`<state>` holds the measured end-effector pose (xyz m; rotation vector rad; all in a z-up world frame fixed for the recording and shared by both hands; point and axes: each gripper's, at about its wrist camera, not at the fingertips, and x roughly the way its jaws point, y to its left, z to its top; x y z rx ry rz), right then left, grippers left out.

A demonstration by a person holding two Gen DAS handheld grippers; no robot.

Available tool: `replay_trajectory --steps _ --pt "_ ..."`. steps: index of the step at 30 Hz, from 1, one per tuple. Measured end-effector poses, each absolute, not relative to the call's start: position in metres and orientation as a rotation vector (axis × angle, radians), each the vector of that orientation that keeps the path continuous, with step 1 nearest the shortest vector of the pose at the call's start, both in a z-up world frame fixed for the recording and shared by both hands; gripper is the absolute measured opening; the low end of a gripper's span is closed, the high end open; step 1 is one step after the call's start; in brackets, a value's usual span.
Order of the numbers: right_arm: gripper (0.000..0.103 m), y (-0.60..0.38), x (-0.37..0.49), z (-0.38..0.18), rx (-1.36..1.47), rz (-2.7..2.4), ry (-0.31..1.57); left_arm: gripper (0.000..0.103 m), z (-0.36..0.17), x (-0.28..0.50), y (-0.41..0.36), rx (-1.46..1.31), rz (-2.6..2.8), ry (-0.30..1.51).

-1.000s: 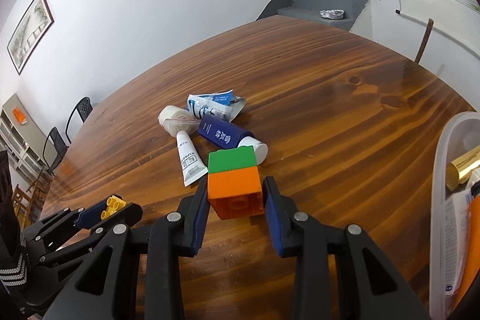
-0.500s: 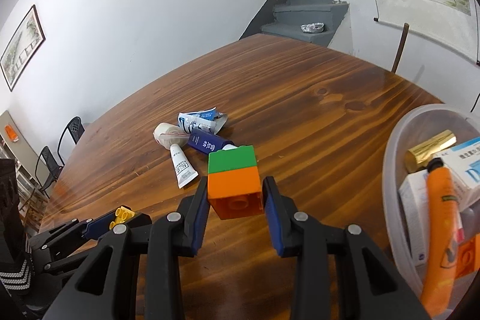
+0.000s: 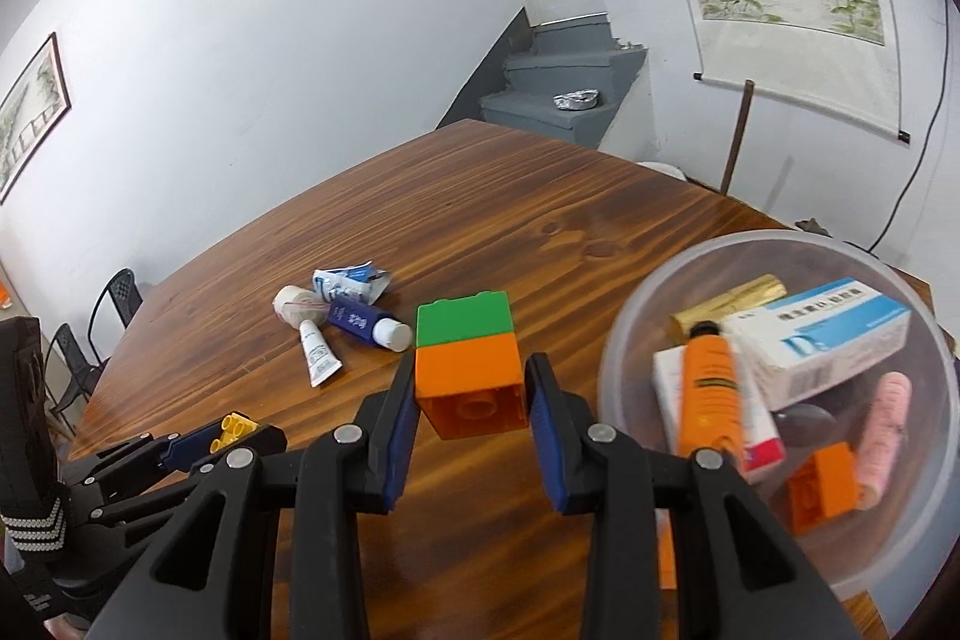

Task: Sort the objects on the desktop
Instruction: 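Carry the yellow block and green-orange block over the clear bowl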

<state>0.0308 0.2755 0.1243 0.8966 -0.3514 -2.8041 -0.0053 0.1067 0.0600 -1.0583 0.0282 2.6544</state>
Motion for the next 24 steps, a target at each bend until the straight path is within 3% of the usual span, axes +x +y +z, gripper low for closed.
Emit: replay_trajectory --steps 24 --pt "0.038 0.396 0.054 0.111 0.922 -3.007 -0.546 0.034 0.077 -0.006 0.199 -1.018 2.530 0.055"
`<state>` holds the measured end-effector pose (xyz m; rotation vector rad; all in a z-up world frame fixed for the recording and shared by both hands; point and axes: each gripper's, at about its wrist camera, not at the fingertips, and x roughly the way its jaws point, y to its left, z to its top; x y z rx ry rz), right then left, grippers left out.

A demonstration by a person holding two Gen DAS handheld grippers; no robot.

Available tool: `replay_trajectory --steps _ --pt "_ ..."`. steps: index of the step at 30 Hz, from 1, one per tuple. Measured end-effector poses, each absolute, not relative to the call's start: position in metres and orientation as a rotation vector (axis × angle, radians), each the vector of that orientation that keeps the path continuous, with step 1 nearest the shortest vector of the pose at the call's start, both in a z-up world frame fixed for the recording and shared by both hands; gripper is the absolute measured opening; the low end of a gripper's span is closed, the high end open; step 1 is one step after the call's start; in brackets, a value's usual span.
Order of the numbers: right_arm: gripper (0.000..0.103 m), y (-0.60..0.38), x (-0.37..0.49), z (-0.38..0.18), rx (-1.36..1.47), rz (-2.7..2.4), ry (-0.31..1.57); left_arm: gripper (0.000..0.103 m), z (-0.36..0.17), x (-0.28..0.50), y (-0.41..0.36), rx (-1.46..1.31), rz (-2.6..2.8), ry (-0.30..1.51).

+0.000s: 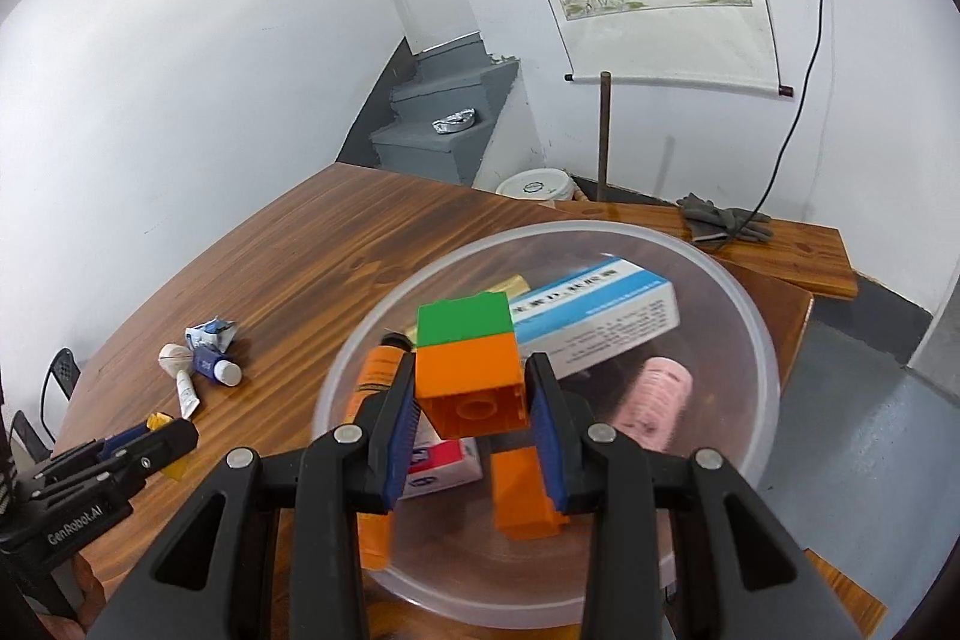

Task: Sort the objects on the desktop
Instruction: 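Carry the yellow block and green-orange block over the clear bowl, then open both tools to drop the two blocks into the bowl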

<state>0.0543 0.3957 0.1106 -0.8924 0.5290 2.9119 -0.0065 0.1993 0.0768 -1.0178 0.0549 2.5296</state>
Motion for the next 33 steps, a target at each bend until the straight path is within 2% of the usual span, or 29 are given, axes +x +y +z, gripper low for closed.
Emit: replay_trajectory --steps 14,33 --pt "0.038 0.427 0.055 0.101 -0.884 2.885 0.545 0.034 0.094 -0.012 0.274 -0.938 2.450 0.148" --pt "0.038 0.439 0.054 0.095 -0.910 2.893 0.600 0.034 0.091 -0.020 0.320 -0.929 2.358 0.178"
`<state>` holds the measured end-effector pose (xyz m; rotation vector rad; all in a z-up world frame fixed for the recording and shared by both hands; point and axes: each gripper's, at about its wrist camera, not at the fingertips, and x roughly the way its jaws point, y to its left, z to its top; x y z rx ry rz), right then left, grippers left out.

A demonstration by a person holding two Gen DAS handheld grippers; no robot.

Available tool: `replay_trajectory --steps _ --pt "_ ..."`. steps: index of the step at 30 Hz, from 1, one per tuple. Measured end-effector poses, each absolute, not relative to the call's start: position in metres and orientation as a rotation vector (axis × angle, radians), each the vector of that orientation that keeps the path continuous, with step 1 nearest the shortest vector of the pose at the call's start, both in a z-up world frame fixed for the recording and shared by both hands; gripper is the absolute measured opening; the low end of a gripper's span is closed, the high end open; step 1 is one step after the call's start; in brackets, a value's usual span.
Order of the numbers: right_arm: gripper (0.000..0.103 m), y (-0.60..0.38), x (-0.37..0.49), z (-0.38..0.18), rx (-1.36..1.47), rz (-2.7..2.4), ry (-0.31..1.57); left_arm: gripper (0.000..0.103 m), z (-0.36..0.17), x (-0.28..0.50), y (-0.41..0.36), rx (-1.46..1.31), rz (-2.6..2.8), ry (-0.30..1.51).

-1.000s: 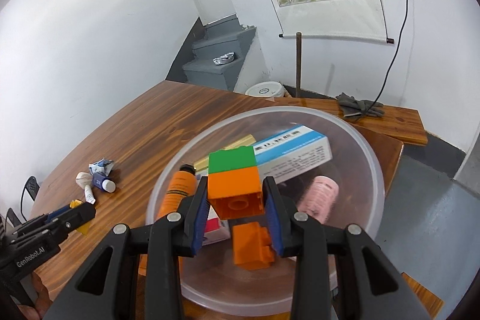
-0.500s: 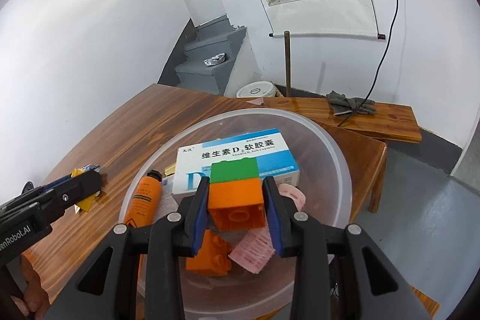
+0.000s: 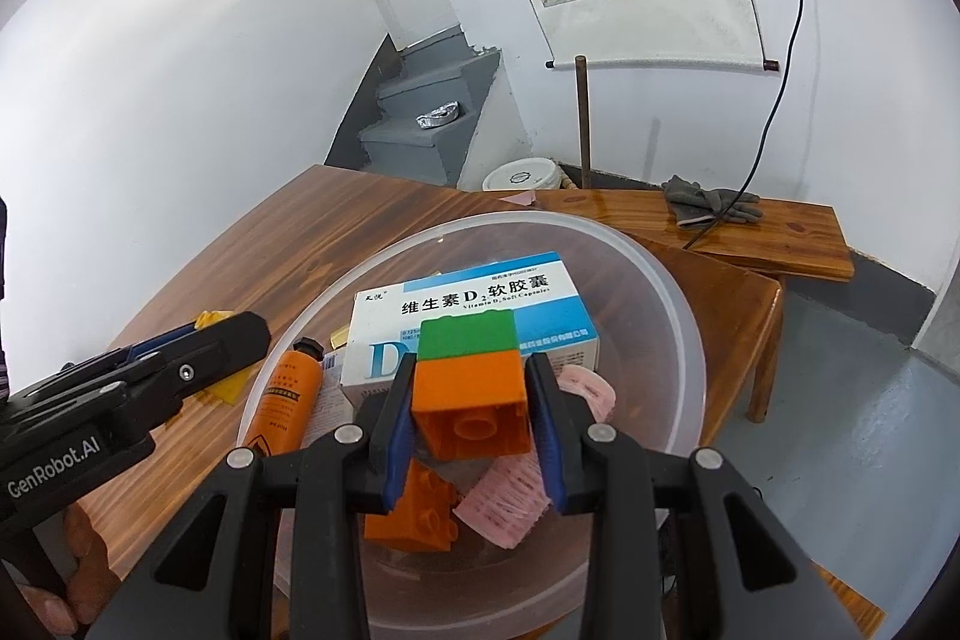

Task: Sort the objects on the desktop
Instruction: 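Open both tools to drop the two blocks into the bowl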

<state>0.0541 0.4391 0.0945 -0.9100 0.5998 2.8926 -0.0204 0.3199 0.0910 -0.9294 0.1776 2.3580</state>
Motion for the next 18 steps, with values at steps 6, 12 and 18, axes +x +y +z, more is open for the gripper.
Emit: replay_trajectory --steps 6,12,18 --pt "0.038 0.443 0.055 0.097 -0.898 2.888 0.600 0.034 0.086 -0.024 0.323 -0.966 2.282 0.100" --pt "0.039 0.443 0.057 0.100 -0.873 2.884 0.604 0.051 0.081 -0.026 0.319 -1.005 2.264 0.071" --pt "0.039 0.442 0.059 0.102 -0.861 2.882 0.614 0.070 0.088 -0.022 0.304 -0.960 2.289 -0.001"
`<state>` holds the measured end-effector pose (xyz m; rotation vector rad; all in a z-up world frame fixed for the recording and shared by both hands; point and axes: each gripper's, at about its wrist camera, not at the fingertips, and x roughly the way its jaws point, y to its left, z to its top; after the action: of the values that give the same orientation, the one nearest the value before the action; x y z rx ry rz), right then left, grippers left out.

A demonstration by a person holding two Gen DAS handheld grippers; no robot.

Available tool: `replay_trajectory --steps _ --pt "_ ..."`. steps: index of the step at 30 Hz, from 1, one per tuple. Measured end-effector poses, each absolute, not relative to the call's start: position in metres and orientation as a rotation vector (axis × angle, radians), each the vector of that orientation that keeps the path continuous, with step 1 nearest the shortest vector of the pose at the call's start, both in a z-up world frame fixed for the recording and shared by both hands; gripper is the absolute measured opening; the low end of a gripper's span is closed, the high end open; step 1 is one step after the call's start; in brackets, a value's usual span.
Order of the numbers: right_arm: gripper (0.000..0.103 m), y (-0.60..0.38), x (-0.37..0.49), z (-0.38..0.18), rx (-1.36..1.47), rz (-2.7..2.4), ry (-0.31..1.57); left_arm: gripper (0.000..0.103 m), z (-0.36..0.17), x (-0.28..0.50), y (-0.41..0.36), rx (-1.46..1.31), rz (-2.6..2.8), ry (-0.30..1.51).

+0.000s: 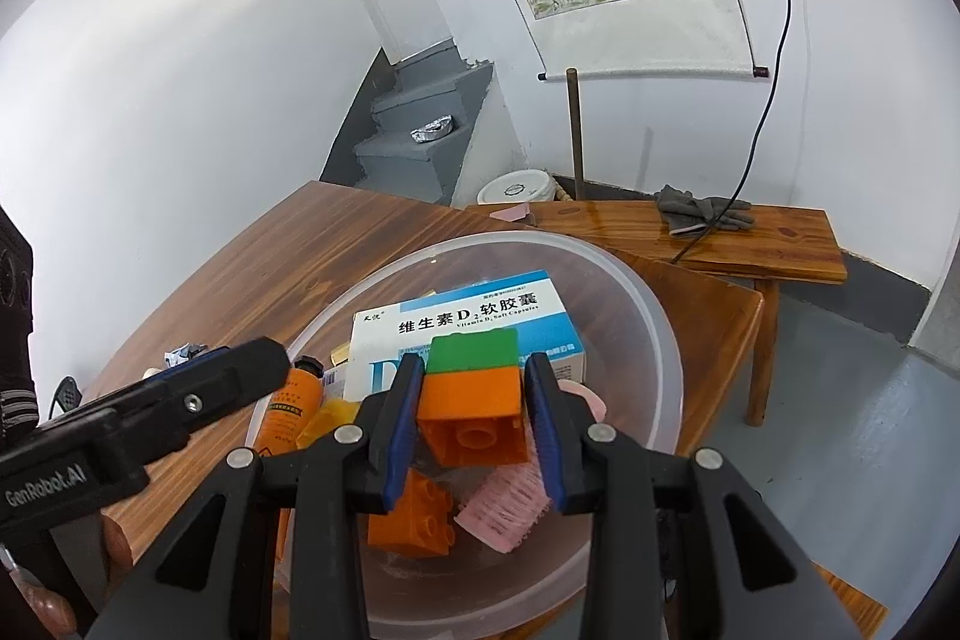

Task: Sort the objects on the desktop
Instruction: 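Open both tools to drop the two blocks into the bowl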

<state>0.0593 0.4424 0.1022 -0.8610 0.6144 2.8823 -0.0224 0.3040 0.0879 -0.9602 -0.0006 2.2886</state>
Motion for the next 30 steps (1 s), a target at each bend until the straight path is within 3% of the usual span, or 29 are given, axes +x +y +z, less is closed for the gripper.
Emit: replay_trajectory --steps 30 --pt "0.039 0.406 0.063 0.121 -0.806 2.913 0.560 0.070 0.077 -0.036 0.242 -1.030 2.489 0.007"
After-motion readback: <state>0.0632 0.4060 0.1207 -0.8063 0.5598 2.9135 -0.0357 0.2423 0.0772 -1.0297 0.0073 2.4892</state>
